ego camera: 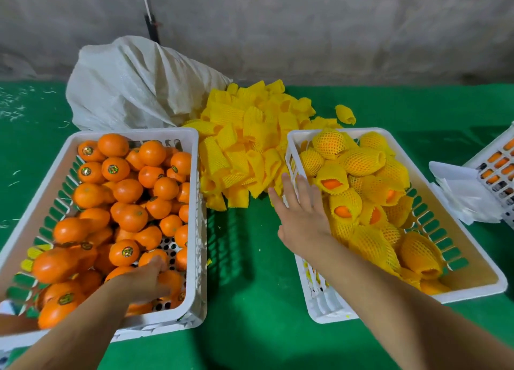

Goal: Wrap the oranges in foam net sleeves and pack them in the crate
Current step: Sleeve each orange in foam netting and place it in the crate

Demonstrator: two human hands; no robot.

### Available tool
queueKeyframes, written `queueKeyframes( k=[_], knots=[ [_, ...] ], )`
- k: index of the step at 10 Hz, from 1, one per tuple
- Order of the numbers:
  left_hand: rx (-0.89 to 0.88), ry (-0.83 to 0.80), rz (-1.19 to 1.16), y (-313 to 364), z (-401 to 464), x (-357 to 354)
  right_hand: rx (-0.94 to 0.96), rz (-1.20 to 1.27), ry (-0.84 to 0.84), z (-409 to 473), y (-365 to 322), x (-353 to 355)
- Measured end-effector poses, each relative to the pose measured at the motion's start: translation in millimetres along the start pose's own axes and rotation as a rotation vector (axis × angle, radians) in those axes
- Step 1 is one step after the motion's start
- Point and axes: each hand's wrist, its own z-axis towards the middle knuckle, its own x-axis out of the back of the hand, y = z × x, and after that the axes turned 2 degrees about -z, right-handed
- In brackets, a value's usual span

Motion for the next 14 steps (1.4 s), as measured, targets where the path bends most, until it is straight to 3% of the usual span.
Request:
queueKeyframes(
  k=[1, 2, 4, 5, 6, 7, 8, 9, 10, 11, 12, 13, 14],
  knots=[
    [-0.04, -0.13, 0.167, 5.9, -4.7, 3.0, 0.219, -0.197, -0.091, 32.9, 4.0, -6.2],
    [-0.04, -0.154, 0.126, -1.5, 0.0, 9.5, 0.225, -0.254, -0.141, 62.9, 8.7, -7.2],
    [-0.118, -0.092, 0.011, -6.3, 8.2, 7.6, 0.092, -0.284, -0.112, 113.2, 14.2, 8.6],
    [-0.114, 0.054, -0.024, -2.1, 6.7, 9.6, 0.083, -0.349, -0.14, 126.4, 14.2, 9.1],
    [-0.141, 0.307, -0.365, -4.0, -6.7, 15.5, 0.088, -0.374, -0.207, 136.0, 13.2, 9.7],
    [-0.184, 0.539, -0.884, -1.2, -25.7, 23.3, 0.087, -0.397, -0.255, 141.8, 11.8, 9.2],
    [-0.221, 0.686, -1.293, 25.0, -49.1, 32.2, 0.095, -0.464, -0.316, 143.3, 10.7, 10.1],
    [-0.305, 0.675, -1.456, 51.4, -66.1, 29.5, 0.069, -0.41, -0.247, 139.3, 11.1, 13.2],
    [-0.342, 0.665, -1.424, 65.8, -73.5, 8.8, 0.045, -0.068, -0.031, 124.9, 13.0, 21.3],
    [-0.398, 0.696, -1.301, 69.1, -74.6, -4.3, -0.016, 0.564, 0.209, 93.0, 7.8, 21.7],
    [-0.455, 0.757, -1.17, 73.0, -79.2, -3.0, -0.12, 1.026, 0.246, 49.3, -19.2, 23.5],
    [-0.558, 0.813, -1.183, 82.0, -82.3, -5.9, -0.165, 1.318, 0.21, 15.7, -63.6, 24.6],
    [-0.662, 0.673, -1.304, 94.6, -85.1, -11.6, -0.124, 1.357, 0.221, -3.0, -96.5, 26.2]
  ],
)
